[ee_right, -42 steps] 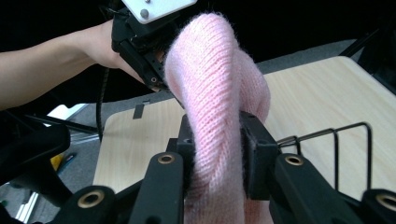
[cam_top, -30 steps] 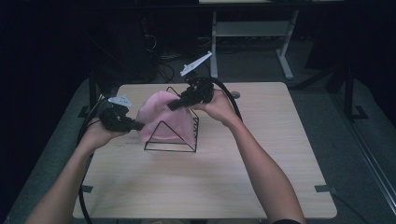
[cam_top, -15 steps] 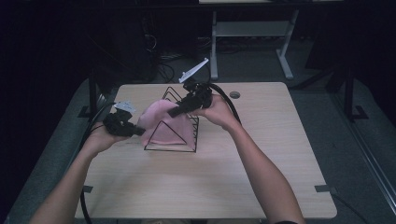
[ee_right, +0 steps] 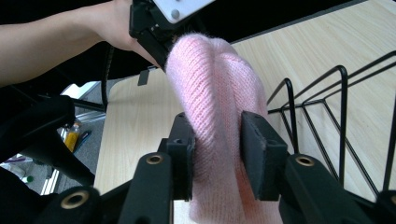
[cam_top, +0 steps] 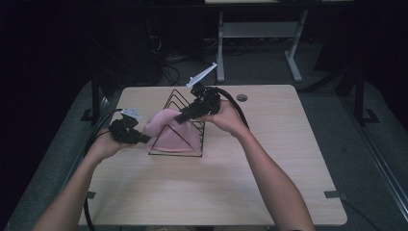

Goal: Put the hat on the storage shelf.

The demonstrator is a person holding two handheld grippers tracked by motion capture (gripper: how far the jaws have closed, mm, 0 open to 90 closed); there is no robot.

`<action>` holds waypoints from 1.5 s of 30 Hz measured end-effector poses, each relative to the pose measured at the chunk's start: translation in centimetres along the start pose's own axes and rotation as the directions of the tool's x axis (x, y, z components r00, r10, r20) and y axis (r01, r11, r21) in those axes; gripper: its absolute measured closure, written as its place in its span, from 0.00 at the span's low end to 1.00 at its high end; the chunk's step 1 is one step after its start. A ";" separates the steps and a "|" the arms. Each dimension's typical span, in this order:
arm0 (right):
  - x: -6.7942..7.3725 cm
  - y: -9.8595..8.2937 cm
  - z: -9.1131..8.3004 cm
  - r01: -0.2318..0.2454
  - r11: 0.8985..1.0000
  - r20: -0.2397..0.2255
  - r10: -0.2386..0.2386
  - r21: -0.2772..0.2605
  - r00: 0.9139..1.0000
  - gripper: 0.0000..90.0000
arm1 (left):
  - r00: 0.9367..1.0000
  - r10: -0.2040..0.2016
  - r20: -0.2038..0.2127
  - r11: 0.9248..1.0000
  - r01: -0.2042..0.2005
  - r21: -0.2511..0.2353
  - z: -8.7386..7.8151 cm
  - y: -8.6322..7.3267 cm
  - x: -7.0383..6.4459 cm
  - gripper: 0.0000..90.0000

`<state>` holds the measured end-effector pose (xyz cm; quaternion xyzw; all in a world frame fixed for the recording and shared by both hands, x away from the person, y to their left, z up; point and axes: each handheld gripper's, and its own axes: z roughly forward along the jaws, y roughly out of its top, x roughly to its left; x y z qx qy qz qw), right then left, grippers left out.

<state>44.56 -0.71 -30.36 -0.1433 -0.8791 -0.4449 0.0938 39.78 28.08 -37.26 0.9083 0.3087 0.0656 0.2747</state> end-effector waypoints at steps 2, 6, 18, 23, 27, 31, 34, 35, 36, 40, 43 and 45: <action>0.0 0.0 0.1 0.013 1.000 -0.002 -0.013 -0.002 1.000 0.75 | 1.000 0.002 0.004 1.000 -0.002 -0.001 0.1 -0.2 0.1 0.92; -0.1 0.0 0.4 0.014 1.000 -0.016 -0.014 0.007 1.000 0.80 | 1.000 -0.013 0.012 1.000 0.013 -0.004 0.5 -0.6 0.3 0.92; -0.3 -1.1 1.4 -0.012 0.999 -0.032 0.013 0.041 0.999 0.83 | 0.999 -0.035 0.008 0.999 0.035 0.015 1.4 -1.1 1.1 0.92; -0.4 -1.4 1.7 -0.015 0.999 -0.039 0.017 0.036 0.999 0.84 | 0.999 -0.050 0.009 0.999 0.049 0.023 1.6 -1.1 1.2 0.92; -0.3 -1.4 2.0 -0.008 0.999 -0.033 0.009 0.044 0.999 0.84 | 0.999 -0.046 0.005 0.998 0.046 0.036 1.7 -1.1 1.2 0.92; -0.5 -1.5 2.0 -0.015 0.999 -0.034 0.016 0.036 0.999 0.84 | 0.999 -0.047 0.007 0.998 0.046 0.036 1.8 -1.1 1.1 0.92; -0.5 -1.5 1.9 -0.016 0.999 -0.032 0.017 0.030 0.999 0.84 | 0.999 -0.048 0.007 0.998 0.047 0.044 1.8 -1.1 1.1 0.92; -0.5 -1.6 2.0 -0.016 0.999 -0.033 0.017 0.028 0.999 0.84 | 0.999 -0.049 0.007 0.998 0.048 0.044 1.8 -1.1 1.1 0.92; -0.5 -1.6 1.9 -0.015 1.000 -0.033 0.016 0.027 0.999 0.83 | 0.999 -0.050 0.005 0.998 0.050 0.039 1.7 -1.1 1.0 0.92; -0.5 -1.9 1.6 -0.012 1.000 -0.032 0.012 0.000 0.999 0.74 | 0.999 -0.038 0.007 0.999 0.038 0.030 1.4 -1.0 0.6 0.86; -0.5 -2.3 1.1 -0.023 1.000 -0.026 0.022 -0.020 0.999 0.65 | 0.999 -0.030 0.013 0.999 0.029 0.029 1.2 -1.0 0.4 0.81; -0.3 -2.6 0.7 -0.024 0.999 -0.017 0.023 -0.029 1.000 0.62 | 0.999 -0.034 0.014 0.999 0.033 0.026 1.0 -1.0 0.4 0.79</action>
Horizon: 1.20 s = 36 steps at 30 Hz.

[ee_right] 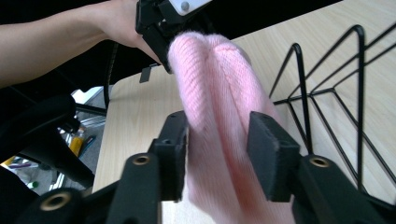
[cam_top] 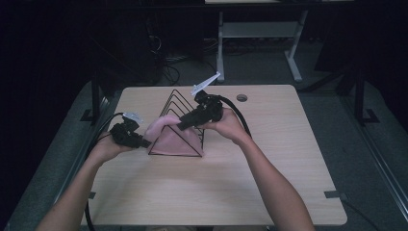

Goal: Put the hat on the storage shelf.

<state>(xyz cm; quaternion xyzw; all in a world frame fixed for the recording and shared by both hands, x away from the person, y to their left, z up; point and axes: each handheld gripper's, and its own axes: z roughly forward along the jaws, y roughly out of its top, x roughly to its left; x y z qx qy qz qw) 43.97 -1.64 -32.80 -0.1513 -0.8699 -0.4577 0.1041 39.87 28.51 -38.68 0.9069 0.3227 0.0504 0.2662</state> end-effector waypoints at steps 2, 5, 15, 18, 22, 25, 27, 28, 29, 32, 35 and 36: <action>0.1 -0.3 -0.6 -0.001 1.000 0.019 0.002 -0.006 1.000 0.58 | 1.000 -0.002 0.002 1.000 0.002 -0.008 -0.2 -0.1 -0.1 0.77; 0.2 -0.9 -1.7 -0.005 1.000 0.048 0.007 -0.031 0.999 0.54 | 1.000 0.000 -0.001 1.000 0.000 -0.022 -0.5 -0.1 -0.3 0.73; -0.2 -2.5 -4.6 -0.070 0.996 0.093 0.076 -0.057 0.993 0.45 | 1.000 0.001 -0.001 0.999 -0.001 -0.047 -1.3 -0.3 -0.6 0.66; -0.4 -3.1 -5.3 -0.075 0.995 0.108 0.082 -0.066 0.991 0.43 | 1.000 0.004 0.003 0.999 -0.004 -0.054 -1.5 -0.4 -0.7 0.63; -0.6 -4.0 -6.1 -0.097 0.994 0.134 0.104 -0.059 0.985 0.41 | 1.000 -0.002 0.001 0.998 0.002 -0.062 -1.7 -0.7 -0.9 0.58; -0.7 -4.6 -6.8 -0.109 0.992 0.151 0.117 -0.057 0.982 0.39 | 1.000 -0.010 0.000 0.998 0.010 -0.065 -1.8 -0.9 -0.9 0.55; -0.7 -5.0 -7.2 -0.117 0.991 0.163 0.126 -0.059 0.979 0.39 | 1.000 -0.012 0.001 0.998 0.012 -0.065 -1.9 -1.0 -0.9 0.53; -0.7 -5.3 -7.5 -0.118 0.991 0.171 0.126 -0.059 0.977 0.39 | 1.000 -0.012 0.000 0.998 0.012 -0.065 -1.9 -1.1 -1.0 0.53; -0.7 -5.5 -7.7 -0.121 0.991 0.177 0.130 -0.059 0.976 0.39 | 1.000 -0.012 0.001 0.998 0.012 -0.067 -2.0 -1.1 -1.0 0.52; -0.7 -6.2 -8.3 -0.131 0.990 0.198 0.141 -0.060 0.970 0.37 | 1.000 -0.016 0.003 0.997 0.016 -0.074 -2.0 -1.3 -1.3 0.50; -0.8 -7.2 -9.1 -0.148 0.987 0.218 0.157 -0.057 0.963 0.36 | 1.000 -0.020 0.004 0.997 0.021 -0.075 -2.1 -1.6 -1.3 0.48; -0.8 -7.7 -9.5 -0.154 0.986 0.227 0.163 -0.058 0.960 0.35 | 1.000 -0.025 0.004 0.997 0.025 -0.076 -2.1 -1.7 -1.4 0.47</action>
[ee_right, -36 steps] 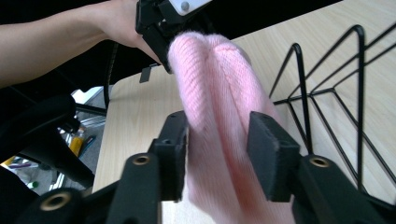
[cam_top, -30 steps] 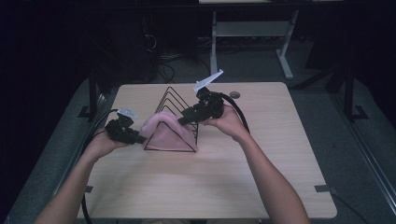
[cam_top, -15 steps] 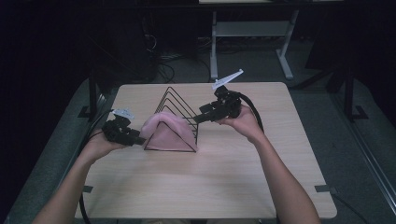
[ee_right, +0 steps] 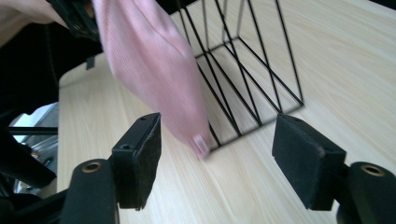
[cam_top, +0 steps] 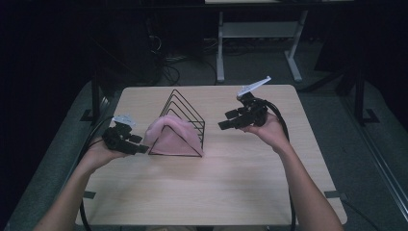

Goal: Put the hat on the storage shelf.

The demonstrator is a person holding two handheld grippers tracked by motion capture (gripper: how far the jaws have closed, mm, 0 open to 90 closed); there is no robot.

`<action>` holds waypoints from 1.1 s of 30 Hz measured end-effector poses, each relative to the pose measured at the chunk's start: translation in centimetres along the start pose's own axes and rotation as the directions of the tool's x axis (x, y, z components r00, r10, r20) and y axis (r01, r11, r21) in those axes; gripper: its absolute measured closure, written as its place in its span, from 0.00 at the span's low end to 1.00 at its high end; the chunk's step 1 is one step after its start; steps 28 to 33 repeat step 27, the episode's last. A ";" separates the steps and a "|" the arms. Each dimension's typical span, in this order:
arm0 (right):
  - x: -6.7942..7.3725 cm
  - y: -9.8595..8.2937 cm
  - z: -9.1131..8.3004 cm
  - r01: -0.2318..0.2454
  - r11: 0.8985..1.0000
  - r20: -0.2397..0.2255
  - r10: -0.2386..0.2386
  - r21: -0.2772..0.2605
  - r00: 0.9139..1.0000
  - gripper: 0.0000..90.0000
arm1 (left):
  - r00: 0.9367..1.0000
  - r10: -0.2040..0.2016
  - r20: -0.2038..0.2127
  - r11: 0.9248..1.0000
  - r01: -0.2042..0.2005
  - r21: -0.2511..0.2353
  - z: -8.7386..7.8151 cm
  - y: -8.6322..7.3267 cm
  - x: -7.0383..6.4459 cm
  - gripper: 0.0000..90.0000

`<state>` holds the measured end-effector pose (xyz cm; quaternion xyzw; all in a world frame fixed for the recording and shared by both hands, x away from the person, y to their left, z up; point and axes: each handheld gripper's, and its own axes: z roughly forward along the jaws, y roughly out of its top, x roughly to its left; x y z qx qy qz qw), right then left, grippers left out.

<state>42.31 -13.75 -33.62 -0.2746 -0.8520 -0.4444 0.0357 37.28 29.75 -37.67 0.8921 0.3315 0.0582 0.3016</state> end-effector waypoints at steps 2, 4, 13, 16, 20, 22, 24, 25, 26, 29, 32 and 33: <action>-0.3 -0.9 -0.6 -0.013 1.000 0.013 0.013 -0.002 1.000 0.35 | 1.000 -0.007 0.000 1.000 0.007 -0.002 -0.1 -0.2 0.0 0.46; -0.5 -1.8 -1.3 -0.029 1.000 0.027 0.029 -0.005 0.999 0.35 | 1.000 -0.013 0.002 1.000 0.013 -0.007 -0.1 -0.4 0.1 0.45; -1.0 -6.2 -3.8 -0.095 0.995 0.072 0.096 -0.025 0.993 0.33 | 1.000 -0.022 0.008 1.000 0.022 -0.011 0.2 -1.0 -0.1 0.39; -0.9 -7.6 -4.5 -0.108 0.994 0.094 0.110 -0.023 0.989 0.33 | 0.999 -0.029 0.012 0.999 0.029 -0.015 0.4 -1.3 -0.3 0.38; -0.6 -9.8 -5.3 -0.123 0.992 0.128 0.124 -0.014 0.984 0.32 | 0.999 -0.030 0.012 0.999 0.030 -0.020 0.4 -1.8 -0.6 0.37; -0.3 -10.9 -5.8 -0.134 0.991 0.146 0.134 -0.009 0.980 0.31 | 0.999 -0.035 0.020 0.999 0.035 -0.028 0.3 -2.2 -0.8 0.36; 0.2 -12.1 -6.3 -0.137 0.991 0.164 0.137 -0.010 0.977 0.31 | 0.999 -0.026 0.027 0.999 0.026 -0.029 0.2 -2.6 -1.0 0.35; 0.5 -12.7 -6.5 -0.136 0.991 0.173 0.136 -0.010 0.976 0.31 | 0.999 -0.025 0.024 0.999 0.026 -0.028 0.2 -2.9 -1.1 0.35; 0.9 -13.3 -6.7 -0.135 0.991 0.183 0.135 -0.012 0.974 0.30 | 0.999 -0.033 0.023 0.999 0.034 -0.035 0.2 -3.1 -1.4 0.35; 1.2 -14.0 -7.0 -0.133 0.991 0.190 0.134 -0.020 0.972 0.30 | 0.999 -0.033 0.023 0.999 0.034 -0.035 0.2 -3.1 -1.4 0.34; 1.2 -14.0 -7.0 -0.133 0.991 0.190 0.134 -0.020 0.972 0.30 | 0.999 -0.033 0.023 0.999 0.034 -0.035 0.2 -3.1 -1.4 0.34; 1.2 -14.0 -7.0 -0.133 0.991 0.190 0.134 -0.020 0.972 0.30 | 0.999 -0.033 0.023 0.999 0.034 -0.035 0.2 -3.1 -1.4 0.34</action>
